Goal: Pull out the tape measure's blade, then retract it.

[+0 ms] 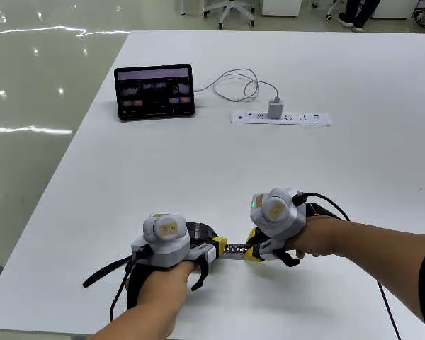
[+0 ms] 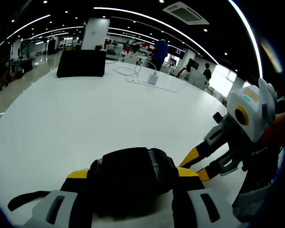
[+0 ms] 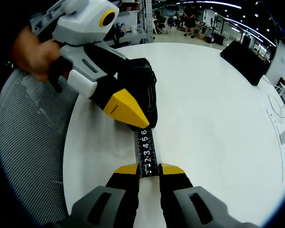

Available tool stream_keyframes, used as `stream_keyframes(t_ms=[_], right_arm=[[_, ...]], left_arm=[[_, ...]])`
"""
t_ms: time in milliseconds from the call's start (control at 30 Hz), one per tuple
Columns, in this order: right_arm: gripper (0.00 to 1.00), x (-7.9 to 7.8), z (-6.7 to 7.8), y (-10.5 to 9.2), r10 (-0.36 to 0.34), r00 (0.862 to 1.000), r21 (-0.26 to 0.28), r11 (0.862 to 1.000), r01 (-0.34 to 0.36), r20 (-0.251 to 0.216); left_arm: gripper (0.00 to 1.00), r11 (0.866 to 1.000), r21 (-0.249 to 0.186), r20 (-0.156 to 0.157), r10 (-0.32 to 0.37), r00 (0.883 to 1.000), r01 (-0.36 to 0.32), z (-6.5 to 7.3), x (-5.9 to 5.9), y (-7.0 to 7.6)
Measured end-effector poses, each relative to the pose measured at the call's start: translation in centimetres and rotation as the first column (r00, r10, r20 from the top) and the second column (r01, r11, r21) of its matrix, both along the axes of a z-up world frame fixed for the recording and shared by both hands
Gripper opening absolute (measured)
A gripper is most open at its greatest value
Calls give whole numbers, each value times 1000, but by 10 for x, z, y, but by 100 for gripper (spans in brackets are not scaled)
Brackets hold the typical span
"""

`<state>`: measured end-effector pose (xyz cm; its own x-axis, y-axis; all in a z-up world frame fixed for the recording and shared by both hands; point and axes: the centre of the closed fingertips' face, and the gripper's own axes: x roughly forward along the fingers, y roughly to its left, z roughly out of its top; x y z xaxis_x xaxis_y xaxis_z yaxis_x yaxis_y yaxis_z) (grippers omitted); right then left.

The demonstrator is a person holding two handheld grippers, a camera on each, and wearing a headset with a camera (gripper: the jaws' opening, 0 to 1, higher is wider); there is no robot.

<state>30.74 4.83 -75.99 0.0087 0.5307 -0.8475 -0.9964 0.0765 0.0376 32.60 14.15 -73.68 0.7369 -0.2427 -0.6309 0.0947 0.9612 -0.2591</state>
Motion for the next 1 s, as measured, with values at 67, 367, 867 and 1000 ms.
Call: stream_keyframes(t_ms=[67, 367, 867, 1000], right_arm=[[11, -1, 0, 1, 4, 1000, 1, 1000, -4, 0], [11, -1, 0, 5, 10, 1000, 8, 1000, -10, 0], [11, 0, 0, 15, 30, 1000, 17, 999, -30, 8], [12, -1, 1, 17, 33, 999, 20, 999, -33, 9]], left_arm=[[63, 1000, 0, 0, 0, 1000, 0, 0, 0, 0], [63, 1000, -1, 0, 2, 1000, -2, 0, 0, 0], [63, 1000, -5, -4, 7, 1000, -7, 0, 0, 0], [63, 1000, -5, -4, 10, 1000, -10, 0, 0, 0]])
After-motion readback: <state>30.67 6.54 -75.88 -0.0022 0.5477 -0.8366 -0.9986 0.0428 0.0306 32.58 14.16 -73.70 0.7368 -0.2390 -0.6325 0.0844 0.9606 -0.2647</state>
